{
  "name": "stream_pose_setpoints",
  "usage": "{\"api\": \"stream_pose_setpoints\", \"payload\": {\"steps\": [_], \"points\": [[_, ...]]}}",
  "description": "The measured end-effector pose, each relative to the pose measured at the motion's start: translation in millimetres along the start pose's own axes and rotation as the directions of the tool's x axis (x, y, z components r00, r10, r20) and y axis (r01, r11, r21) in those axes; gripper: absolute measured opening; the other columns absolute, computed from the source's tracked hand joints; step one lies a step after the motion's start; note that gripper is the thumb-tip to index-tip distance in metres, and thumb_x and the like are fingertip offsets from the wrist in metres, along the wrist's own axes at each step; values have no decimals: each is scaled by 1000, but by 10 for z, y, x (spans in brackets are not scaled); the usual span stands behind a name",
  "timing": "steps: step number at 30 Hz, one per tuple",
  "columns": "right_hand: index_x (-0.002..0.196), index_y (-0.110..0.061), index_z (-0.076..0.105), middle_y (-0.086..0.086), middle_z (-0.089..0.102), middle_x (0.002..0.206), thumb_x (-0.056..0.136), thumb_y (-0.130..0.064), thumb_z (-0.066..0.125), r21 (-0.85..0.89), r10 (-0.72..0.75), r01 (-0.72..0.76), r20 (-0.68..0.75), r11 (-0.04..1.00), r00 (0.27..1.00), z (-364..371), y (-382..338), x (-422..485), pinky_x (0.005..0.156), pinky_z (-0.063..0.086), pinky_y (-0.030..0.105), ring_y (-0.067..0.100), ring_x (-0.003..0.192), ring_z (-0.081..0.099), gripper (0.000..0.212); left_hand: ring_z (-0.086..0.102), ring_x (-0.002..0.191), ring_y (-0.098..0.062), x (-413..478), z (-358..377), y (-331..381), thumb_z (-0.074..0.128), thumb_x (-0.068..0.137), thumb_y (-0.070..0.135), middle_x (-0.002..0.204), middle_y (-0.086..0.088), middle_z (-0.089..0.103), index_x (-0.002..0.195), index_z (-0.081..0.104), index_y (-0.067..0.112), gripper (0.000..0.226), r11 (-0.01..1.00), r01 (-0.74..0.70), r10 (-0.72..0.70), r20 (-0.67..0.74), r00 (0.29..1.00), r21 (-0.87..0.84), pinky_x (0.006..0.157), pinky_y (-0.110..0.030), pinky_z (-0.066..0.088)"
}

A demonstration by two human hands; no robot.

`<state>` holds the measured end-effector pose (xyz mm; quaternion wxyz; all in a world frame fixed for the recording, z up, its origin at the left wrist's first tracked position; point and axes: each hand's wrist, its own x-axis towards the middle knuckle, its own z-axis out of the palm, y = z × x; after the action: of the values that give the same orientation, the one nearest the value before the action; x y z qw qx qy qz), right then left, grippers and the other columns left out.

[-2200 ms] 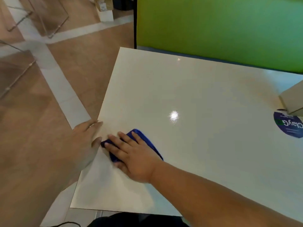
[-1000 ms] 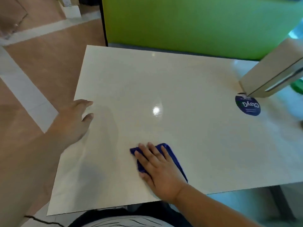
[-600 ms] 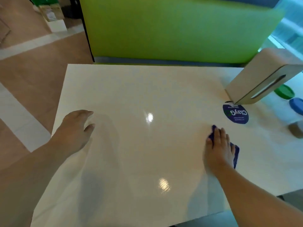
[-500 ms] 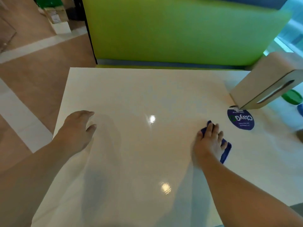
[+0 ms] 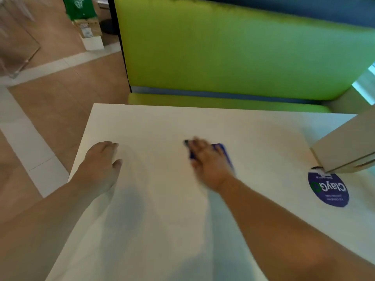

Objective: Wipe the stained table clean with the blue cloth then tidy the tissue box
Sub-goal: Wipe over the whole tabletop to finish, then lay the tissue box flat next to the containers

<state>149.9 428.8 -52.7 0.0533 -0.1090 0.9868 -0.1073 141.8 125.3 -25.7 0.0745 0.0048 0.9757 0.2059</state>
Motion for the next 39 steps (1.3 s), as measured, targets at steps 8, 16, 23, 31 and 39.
{"api": "stream_pose_setpoints", "payload": {"steps": [8,16,23,31,39], "points": [[153,-22,-1,-2,-6,161,101,-38,17,37,733,-733,-69,680,677,-108,238,729,117,3,50,23,147,-1,57,31,135,-29,102,20,-254,48,93,25,149,-6,36,139,42,9,49,990,54,-48,-50,998,130,112,-40,27],[152,-28,0,-8,-9,160,101,-42,20,-77,-346,362,170,929,923,236,-1324,1220,115,-7,46,17,146,-6,56,33,134,-27,84,128,-333,45,93,21,149,-2,37,141,41,13,48,993,31,-20,-96,995,118,109,-38,31],[152,-27,9,-8,2,161,101,-39,23,-59,137,-138,-19,989,990,64,-510,1750,117,2,46,15,147,2,54,39,133,-31,37,166,-377,48,91,13,146,-6,41,139,43,8,49,994,-40,53,-124,991,105,105,-39,35],[152,-23,0,-5,-9,160,100,-40,19,-30,6,-4,41,1000,999,358,-1859,1771,114,-5,55,25,146,-7,57,50,122,-19,75,82,-418,43,94,8,130,6,54,122,59,16,33,993,-5,-23,-239,971,-115,97,-23,34],[152,-22,11,-8,6,160,101,-22,29,439,-117,95,24,893,993,126,-1907,1630,116,2,42,12,146,-2,54,40,121,-8,231,-41,-213,34,96,18,132,4,46,125,49,20,32,943,-69,-62,-377,924,-325,95,-15,29]]}}
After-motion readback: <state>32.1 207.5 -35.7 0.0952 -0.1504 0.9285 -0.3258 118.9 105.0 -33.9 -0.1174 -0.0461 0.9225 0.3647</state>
